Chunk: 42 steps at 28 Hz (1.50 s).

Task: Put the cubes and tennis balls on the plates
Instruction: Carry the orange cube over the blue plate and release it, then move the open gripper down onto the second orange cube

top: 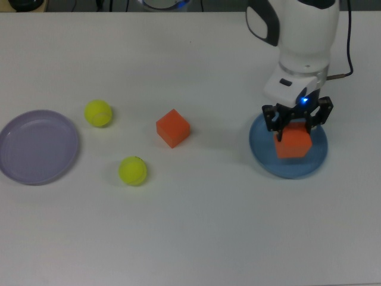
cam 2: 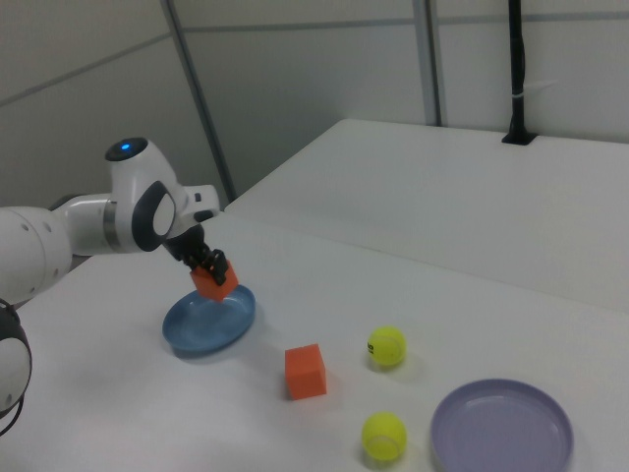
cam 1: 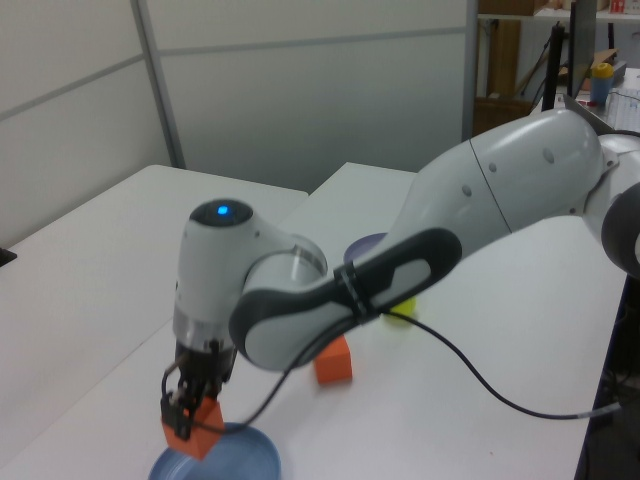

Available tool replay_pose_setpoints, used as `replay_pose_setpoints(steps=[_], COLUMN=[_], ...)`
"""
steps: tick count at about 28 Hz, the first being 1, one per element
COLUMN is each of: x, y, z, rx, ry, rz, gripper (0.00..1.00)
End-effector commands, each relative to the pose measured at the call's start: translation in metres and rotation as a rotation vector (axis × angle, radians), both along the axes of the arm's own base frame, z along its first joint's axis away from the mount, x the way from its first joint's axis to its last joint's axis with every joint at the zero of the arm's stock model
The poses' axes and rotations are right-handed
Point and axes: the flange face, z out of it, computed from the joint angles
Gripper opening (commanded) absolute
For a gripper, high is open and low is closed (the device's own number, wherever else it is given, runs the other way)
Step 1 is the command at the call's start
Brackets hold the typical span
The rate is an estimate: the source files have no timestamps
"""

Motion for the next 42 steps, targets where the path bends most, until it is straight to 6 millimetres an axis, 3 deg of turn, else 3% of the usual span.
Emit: replay_pose_setpoints(steps=[1, 6, 7, 8, 9, 10, 17, 24, 30, 32, 37, 42], x=[-0.021, -0.030, -0.030, -0.029, -0.031, -0.032, -0.039, -0.033, 0.002, 0.016, 0.034, 0.039], y=[0.015, 0.025, 0.025, 0.025, 0.027, 0.027, 0.033, 0.022, -0.038, -0.068, -0.119, -0.160], z=[-0.009, -0.017, -0.019, -0.021, -0.022, -0.024, -0.029, -0.013, 0.029, 0.043, 0.044, 0.025], rx=[-0.036, -0.048, -0.051, -0.056, -0.057, -0.069, -0.089, -0.080, -0.081, -0.092, -0.161, -0.246], ry=[0.008, 0.010, 0.010, 0.010, 0.011, 0.008, 0.002, -0.001, -0.025, -0.026, 0.014, 0.051], rz=[0.006, 0.012, 0.013, 0.015, 0.019, 0.033, 0.052, 0.018, -0.096, -0.136, -0.153, -0.052], gripper=[0.00, 0.00, 0.07, 0.27, 0.72, 0.99, 1.00, 1.00, 1.00, 1.00, 1.00, 1.00])
